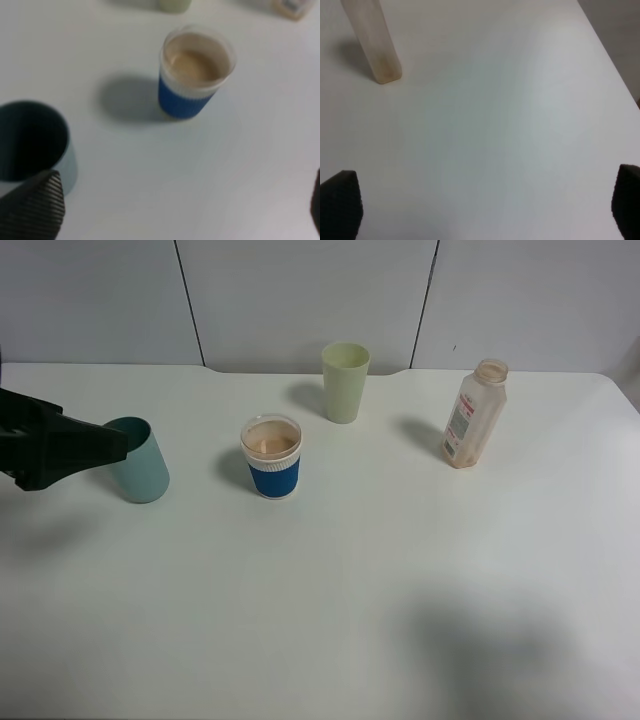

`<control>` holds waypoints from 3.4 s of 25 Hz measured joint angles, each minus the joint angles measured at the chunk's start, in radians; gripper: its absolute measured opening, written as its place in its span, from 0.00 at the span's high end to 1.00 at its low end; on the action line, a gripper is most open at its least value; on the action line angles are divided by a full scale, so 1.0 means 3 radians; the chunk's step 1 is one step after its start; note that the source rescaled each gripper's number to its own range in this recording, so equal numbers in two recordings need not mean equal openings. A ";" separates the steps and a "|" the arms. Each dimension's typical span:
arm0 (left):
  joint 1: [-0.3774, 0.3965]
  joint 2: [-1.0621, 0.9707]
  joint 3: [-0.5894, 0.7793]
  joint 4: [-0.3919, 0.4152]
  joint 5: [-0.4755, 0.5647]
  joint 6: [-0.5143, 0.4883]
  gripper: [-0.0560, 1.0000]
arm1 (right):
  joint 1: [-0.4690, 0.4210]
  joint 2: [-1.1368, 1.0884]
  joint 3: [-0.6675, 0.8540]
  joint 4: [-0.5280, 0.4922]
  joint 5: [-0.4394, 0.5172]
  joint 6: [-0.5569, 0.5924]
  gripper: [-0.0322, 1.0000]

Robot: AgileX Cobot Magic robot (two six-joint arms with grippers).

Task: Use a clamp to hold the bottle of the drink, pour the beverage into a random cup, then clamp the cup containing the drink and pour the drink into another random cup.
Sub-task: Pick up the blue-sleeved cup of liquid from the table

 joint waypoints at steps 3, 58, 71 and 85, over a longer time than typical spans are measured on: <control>-0.0110 0.0035 0.0000 0.0374 -0.0137 -0.0247 0.01 | 0.0000 0.0000 0.0000 0.0000 0.0000 0.0000 0.00; -0.1723 0.2770 0.0847 0.3635 -0.5405 -0.4147 0.03 | 0.0000 0.0000 0.0000 0.0000 0.0000 0.0000 0.00; -0.1723 0.3136 0.0847 0.3663 -0.6110 -0.4071 0.02 | 0.0000 0.0000 0.0000 0.0000 0.0000 0.0000 0.00; -0.1723 0.3504 0.0847 0.3625 -0.6116 -0.3895 0.02 | 0.0000 0.0000 0.0000 0.0000 0.0000 0.0000 0.00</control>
